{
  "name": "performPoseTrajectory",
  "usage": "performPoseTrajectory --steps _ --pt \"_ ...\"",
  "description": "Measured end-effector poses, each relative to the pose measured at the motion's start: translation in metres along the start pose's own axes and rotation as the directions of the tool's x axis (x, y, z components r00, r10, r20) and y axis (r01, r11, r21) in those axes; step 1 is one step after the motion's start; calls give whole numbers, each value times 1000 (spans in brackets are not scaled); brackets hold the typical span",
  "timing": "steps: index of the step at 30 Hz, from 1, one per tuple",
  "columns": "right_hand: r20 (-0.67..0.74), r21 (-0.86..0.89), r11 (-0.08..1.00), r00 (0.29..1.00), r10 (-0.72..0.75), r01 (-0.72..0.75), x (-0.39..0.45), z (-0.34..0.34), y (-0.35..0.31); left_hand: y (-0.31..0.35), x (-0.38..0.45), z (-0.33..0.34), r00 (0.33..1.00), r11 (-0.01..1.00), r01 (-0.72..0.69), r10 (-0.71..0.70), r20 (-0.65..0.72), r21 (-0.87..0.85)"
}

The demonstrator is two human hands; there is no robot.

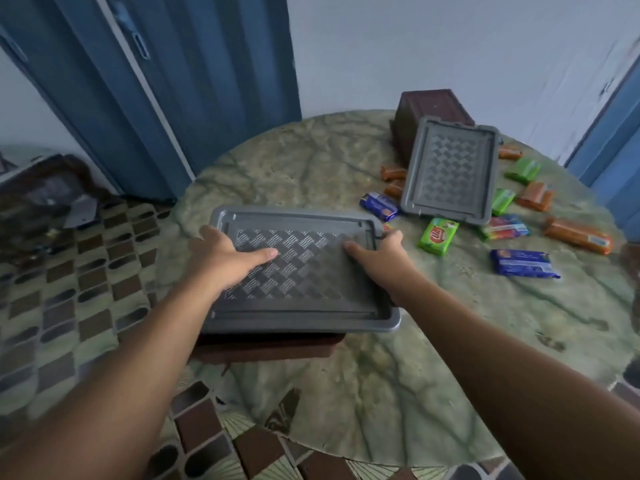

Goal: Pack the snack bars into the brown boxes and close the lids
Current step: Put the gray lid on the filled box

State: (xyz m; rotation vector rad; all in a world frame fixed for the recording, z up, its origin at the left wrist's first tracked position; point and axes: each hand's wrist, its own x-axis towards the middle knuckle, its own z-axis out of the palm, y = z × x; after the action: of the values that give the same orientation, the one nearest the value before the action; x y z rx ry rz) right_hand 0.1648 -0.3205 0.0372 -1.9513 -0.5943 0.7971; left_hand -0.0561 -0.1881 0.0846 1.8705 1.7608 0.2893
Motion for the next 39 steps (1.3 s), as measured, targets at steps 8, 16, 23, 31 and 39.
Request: performPoseTrajectory --steps 8,16,23,31,39 --pt "46 -402 911 996 -78 90 -17 64 -13 -77 27 -21 995 998 68 -68 73 10" --pt "-77 -540 842 995 -59 8 -20 77 -8 -92 41 -1 998 986 43 -48 28 164" --pt "-66 -596 803 996 -53 3 -12 76 -12 -115 54 9 989 982 -23 49 137 -188" --pt "-100 -481 876 995 -16 -35 -23 77 7 -121 47 17 992 982 -80 95 81 -173" --pt "-53 -299 954 998 -29 11 -20 77 13 -121 42 16 999 984 43 -36 41 -175"
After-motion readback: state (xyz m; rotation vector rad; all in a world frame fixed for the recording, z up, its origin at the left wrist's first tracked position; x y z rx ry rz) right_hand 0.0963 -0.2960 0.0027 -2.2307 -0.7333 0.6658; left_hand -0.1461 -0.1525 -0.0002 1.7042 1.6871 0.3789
